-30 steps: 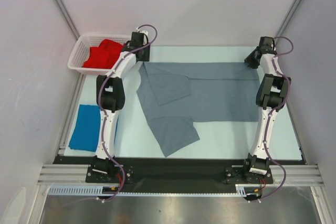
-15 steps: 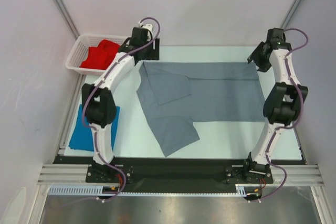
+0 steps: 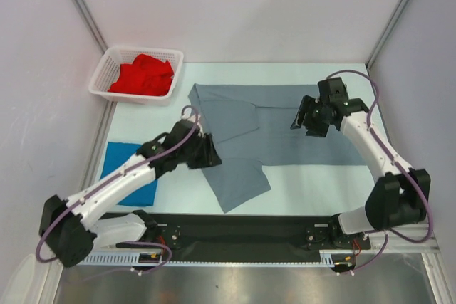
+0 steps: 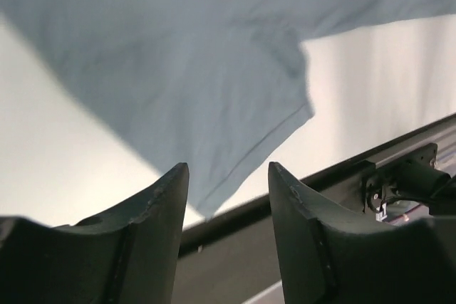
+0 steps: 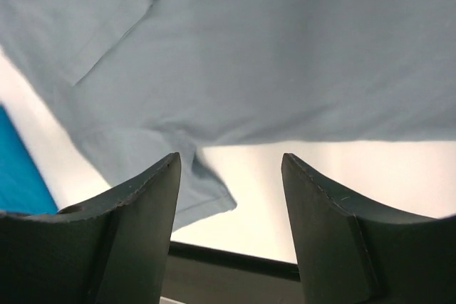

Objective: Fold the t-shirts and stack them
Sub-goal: Fold the tshirt

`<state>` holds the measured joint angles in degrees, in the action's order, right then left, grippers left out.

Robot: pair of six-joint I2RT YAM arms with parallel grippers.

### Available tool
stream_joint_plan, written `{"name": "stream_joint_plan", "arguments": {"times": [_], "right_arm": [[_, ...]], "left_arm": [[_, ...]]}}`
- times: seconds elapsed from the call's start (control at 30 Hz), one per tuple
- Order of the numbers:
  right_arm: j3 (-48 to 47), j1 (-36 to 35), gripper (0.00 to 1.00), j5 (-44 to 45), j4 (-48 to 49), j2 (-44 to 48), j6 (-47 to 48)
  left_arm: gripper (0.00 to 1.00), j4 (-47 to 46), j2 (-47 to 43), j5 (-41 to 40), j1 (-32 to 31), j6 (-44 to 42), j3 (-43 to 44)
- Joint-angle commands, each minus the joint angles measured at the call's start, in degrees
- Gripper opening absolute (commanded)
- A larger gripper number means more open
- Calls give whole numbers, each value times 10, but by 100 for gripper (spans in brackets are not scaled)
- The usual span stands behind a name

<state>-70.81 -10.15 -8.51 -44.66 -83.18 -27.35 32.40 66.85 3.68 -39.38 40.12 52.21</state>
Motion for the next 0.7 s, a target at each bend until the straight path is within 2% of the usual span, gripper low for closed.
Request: {"name": "stream_joint_plan", "arguments": {"times": [0.0,0.07,0.2,0.33,0.47,0.67], "right_arm": [[15,-14,64,1,11,70,-9],[44,-15,64,-4,5,100,-12],[87,-14,64,11,-14,143,-16],[100,-2,64,24,-47,167,-19],[104,9,64,38,-71,193,-16],[101,32,64,43,-97,228,-15]], "left_arm": [[56,17,-58,-31,-1,148,-74],[61,8,-64,-23,-2,179,-108],[63,-32,-24,-16,-4,196,-142],[54,-37,20,-26,-9,215,-144],[49,-77,24,-35,-21,260,-191],[48,-91,67,-34,-25,252,-193]]}}
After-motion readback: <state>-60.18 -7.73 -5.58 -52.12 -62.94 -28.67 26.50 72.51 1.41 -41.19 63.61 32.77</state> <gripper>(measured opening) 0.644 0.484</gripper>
